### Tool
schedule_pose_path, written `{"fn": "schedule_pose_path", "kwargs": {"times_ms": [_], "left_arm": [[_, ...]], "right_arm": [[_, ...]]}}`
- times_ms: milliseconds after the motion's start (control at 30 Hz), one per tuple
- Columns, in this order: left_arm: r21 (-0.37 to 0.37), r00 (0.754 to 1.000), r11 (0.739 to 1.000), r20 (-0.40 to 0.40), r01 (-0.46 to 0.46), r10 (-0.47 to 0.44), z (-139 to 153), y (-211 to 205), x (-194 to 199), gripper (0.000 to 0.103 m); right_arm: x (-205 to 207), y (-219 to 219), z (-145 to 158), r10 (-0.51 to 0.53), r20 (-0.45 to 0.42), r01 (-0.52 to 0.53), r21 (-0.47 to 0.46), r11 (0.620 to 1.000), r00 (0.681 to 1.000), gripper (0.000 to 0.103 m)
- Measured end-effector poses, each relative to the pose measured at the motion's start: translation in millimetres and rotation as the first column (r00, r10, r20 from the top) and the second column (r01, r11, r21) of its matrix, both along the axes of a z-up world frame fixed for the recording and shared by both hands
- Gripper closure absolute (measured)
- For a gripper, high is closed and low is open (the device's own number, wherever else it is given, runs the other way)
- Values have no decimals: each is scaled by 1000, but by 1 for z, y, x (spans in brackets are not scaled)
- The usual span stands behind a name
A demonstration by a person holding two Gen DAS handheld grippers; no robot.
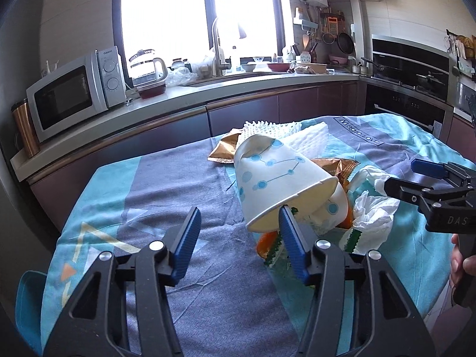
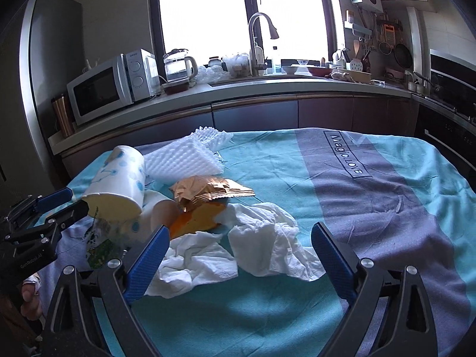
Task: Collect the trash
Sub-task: 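Grasp the white dotted paper cup with the left tool while the right tool grasps crumpled tissue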
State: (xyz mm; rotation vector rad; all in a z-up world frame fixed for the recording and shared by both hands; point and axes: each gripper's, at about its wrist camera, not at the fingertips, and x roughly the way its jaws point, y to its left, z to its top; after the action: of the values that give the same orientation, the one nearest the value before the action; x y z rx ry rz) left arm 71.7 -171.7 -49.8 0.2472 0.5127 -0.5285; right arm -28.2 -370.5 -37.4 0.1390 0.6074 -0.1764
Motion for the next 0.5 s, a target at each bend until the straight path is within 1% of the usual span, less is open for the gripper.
{"fn": "schedule_pose_path", "kwargs": {"times_ms": [67,100,167,267,300,333,367,400,433,467,500], "left_arm": [[-9,1000,1000,-13,-2,2,-1,-2,4,58],[-13,1000,1000,-22,-3,3,-1,-2,6,61],[-18,999,1000,-33,-8,7,-2,-2,10,67],[-37,998,999,-60,-17,15,-2,5,16,82],[-45,997,999,-70,-20,17,-2,6,19,89],[-52,997,998,-78,-25,21,-2,8,21,93],[-59,996,998,-82,-30,25,-2,10,22,95],[-65,996,997,-86,-35,30,-2,12,24,96],[-73,995,997,-92,-36,30,-1,14,25,96],[-80,995,996,-94,-40,32,-1,16,25,96],[-85,995,995,-91,-44,36,1,19,25,96]], "right_arm": [[8,-5,-3,0,-27,0,5,1000,1000,13],[12,-8,-3,3,-36,-2,10,1000,999,17],[19,-12,-4,1,-63,0,12,1000,998,19],[25,-18,-8,4,-95,-1,28,1000,995,32],[27,-21,-10,8,-104,-4,39,999,995,41],[28,-23,-12,10,-113,-4,56,998,994,47],[29,-26,-15,14,-123,-5,75,997,992,52],[30,-28,-16,15,-128,-4,88,996,992,63],[30,-30,-17,14,-135,-2,92,996,991,69],[30,-30,-18,13,-138,0,94,996,990,71],[29,-31,-17,11,-133,3,103,995,991,78]]}}
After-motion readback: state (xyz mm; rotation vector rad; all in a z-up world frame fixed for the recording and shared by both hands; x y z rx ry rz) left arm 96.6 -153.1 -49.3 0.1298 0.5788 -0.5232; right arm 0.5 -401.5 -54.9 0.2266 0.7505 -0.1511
